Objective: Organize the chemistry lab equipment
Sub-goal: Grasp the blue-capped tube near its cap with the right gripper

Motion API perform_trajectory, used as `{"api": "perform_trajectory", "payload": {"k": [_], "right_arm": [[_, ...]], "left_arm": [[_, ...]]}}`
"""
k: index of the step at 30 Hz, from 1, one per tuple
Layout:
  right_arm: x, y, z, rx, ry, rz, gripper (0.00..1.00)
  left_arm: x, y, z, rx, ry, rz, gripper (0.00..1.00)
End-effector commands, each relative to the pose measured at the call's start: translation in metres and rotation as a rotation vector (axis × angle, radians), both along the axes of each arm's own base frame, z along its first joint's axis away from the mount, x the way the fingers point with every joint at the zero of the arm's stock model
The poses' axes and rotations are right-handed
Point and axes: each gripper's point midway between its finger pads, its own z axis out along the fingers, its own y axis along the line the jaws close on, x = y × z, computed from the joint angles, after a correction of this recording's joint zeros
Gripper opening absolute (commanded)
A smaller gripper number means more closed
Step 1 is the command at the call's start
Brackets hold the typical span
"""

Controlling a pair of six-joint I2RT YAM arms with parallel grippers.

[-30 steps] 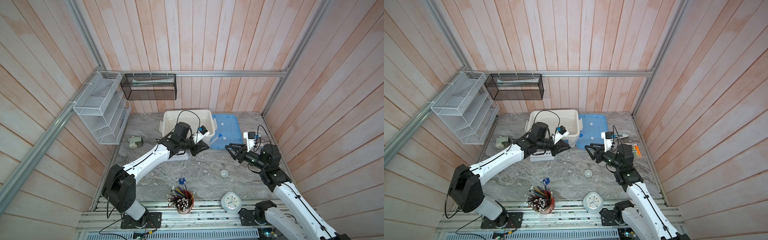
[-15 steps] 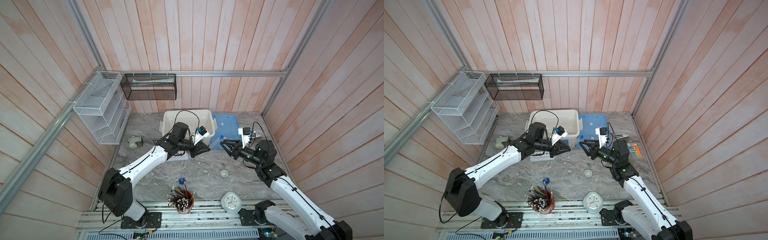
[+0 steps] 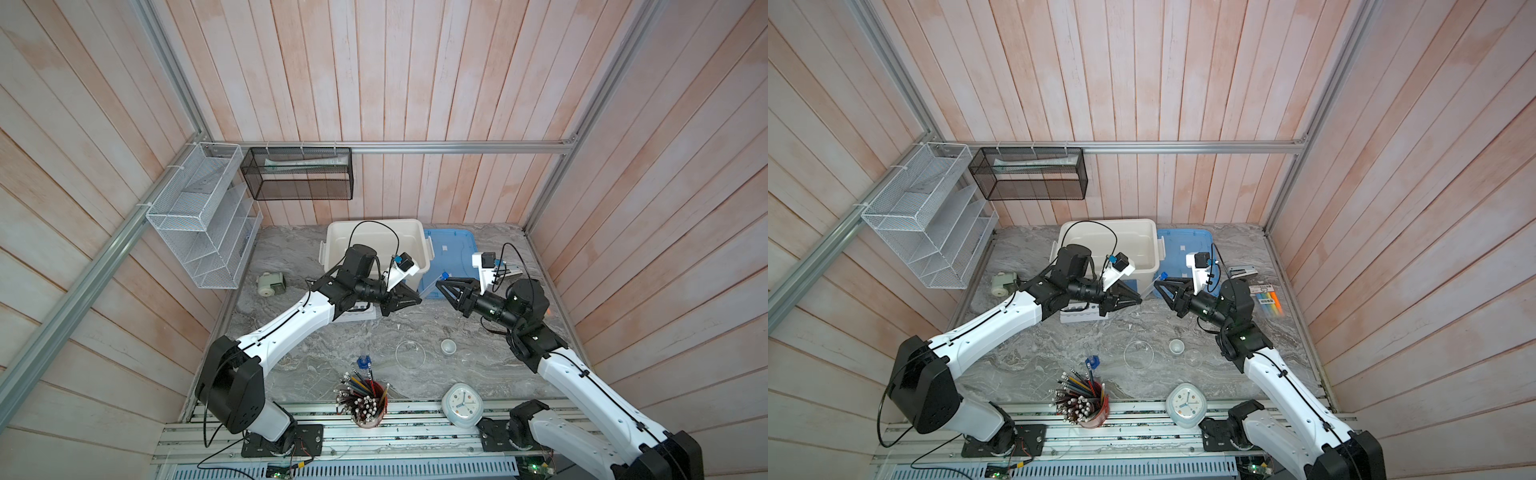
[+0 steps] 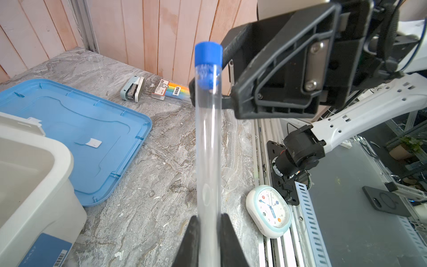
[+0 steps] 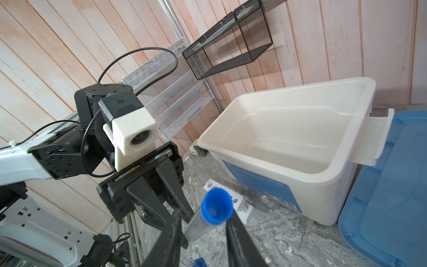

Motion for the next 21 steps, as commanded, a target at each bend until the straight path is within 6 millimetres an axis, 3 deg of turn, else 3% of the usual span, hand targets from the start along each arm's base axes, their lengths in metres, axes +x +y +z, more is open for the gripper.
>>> {"api": "perform_trajectory", "payload": {"k": [1,15,21], "right_arm": [[0.0015,0.0008,0.0082,0.022,-0.032,-0.007,0.3],[0.0044,-0.001,0.0083,0.036,-0.036,-0.036,0.23],[0.0038,0.0014,0.0096,0.035,-0.028,-0.027,0.17]], "left_arm": [[-0.0052,0.0014,0.0076,-0.027,-0.002,-0.018,0.13],[-0.0062,0.0011,0.0129,-0.04,-0.009,-0.017,0.12],[-0.0058,0.002,0.0154,-0.046,-0.021,-0.009,0.19]]}}
